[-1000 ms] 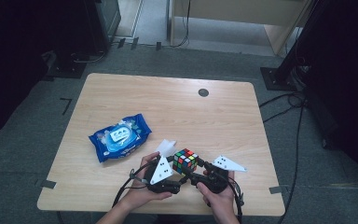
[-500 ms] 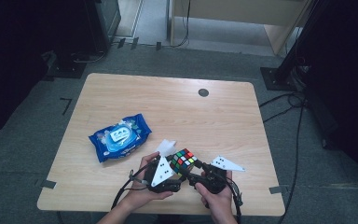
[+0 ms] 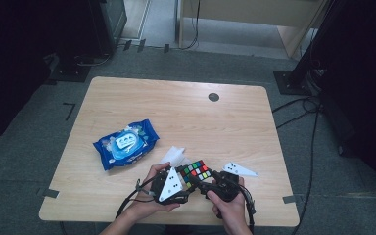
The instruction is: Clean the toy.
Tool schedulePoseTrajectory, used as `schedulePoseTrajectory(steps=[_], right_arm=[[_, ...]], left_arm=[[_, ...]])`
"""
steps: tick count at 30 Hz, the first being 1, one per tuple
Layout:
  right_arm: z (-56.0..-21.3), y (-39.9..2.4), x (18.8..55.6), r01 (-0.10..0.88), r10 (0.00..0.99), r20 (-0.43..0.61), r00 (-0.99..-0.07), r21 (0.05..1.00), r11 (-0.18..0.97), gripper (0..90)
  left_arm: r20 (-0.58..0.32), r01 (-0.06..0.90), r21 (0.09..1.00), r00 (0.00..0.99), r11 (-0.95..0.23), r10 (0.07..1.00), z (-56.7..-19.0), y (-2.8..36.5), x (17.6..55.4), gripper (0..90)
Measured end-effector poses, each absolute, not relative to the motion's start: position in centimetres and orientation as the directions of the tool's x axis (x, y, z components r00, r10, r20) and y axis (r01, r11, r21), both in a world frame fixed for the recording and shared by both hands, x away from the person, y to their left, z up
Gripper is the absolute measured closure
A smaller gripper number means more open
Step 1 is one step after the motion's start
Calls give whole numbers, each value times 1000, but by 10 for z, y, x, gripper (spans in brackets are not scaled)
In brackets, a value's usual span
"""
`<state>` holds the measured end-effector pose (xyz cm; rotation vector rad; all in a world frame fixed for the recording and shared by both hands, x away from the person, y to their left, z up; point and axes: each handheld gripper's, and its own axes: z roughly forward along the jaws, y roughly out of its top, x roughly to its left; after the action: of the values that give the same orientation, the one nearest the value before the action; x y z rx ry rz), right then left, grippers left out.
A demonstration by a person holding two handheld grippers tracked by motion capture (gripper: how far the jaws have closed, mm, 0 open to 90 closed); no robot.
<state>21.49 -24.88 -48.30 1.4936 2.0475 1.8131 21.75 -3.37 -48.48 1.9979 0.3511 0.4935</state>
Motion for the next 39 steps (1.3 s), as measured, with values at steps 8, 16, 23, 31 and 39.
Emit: schedulePoseTrajectory(steps=[8,16,23,31,39], right_arm=[[-480,-252,216,650,653,556,-514,749,-127,344],[-475,-252,213,629,665,539,-518,766,-131,346],[-475,-257,212,599,644,560,-520,777,-192,346],[-475,-259,211,566,662,542,-518,797,-210,346],[-476,-258,210,550,665,535,-521,807,-218,345]], left_arm=[[247,-17,881,869,-472,428,-488,-38,212,341],[170,56,891,879,-450,445,-488,-36,218,278],[21,184,897,890,-401,455,-489,-34,227,266],[-41,223,900,897,-373,440,-490,-33,227,390],[-1,194,914,879,-355,477,-487,-34,222,358]])
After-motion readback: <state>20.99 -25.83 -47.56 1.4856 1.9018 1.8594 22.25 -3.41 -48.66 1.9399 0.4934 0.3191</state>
